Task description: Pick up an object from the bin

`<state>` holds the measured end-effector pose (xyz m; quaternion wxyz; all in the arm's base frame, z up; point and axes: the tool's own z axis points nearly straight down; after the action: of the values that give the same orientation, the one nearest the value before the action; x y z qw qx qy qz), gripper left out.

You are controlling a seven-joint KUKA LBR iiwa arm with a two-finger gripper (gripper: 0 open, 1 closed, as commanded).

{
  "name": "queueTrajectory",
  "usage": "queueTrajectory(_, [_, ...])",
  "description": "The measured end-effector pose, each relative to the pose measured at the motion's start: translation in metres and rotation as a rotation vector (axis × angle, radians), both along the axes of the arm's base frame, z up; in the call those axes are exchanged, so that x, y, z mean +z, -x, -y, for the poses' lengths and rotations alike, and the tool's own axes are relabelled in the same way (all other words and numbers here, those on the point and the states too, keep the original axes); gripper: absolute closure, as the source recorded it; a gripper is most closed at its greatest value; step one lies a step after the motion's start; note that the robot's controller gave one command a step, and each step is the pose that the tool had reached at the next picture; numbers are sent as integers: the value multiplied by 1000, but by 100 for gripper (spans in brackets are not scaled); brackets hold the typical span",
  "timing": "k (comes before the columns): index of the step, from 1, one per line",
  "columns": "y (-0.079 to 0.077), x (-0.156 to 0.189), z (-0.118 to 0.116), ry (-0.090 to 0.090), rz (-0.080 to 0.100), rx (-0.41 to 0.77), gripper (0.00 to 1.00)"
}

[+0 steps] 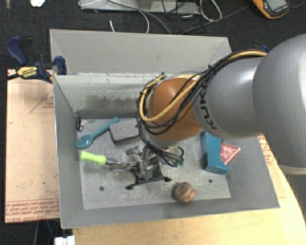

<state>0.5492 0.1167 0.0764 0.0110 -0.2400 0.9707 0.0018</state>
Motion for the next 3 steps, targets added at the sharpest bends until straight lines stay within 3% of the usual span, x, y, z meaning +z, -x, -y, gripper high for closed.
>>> queueTrajectory(1, [0, 58, -5, 3, -11, 47, 100])
queueTrajectory(2, [9, 60, 22, 4, 4, 242, 100])
queueTrajectory(3, [-34, 7, -12, 8, 5, 420, 100])
